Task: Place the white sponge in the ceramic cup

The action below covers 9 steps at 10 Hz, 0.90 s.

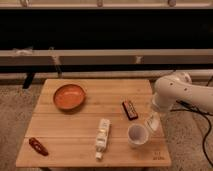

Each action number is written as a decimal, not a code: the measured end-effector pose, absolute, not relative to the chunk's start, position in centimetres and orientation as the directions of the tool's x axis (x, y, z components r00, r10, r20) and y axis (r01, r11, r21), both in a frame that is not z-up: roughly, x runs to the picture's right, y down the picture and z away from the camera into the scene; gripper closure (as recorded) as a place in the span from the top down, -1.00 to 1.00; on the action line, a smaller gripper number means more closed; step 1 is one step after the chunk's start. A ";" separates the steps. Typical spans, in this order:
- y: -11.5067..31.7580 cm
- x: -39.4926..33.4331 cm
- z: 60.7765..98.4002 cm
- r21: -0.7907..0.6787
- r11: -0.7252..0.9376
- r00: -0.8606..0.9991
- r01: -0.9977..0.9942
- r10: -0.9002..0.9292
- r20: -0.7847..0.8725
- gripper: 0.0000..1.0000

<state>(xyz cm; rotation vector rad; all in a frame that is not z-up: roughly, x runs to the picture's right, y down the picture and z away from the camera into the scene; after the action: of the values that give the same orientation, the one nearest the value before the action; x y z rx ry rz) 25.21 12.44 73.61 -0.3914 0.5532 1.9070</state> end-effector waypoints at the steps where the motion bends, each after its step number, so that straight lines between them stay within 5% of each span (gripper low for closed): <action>1: 11.5 24.9 72.9 0.181 -0.329 -0.375 -0.927 0.785 -0.492 -1.00; 9: 14.3 19.4 64.3 -0.020 -0.237 -0.199 -0.971 0.859 -0.471 -1.00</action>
<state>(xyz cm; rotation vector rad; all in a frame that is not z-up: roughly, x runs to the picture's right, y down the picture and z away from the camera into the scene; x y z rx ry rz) 19.44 14.26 64.34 -0.4562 0.3294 1.7638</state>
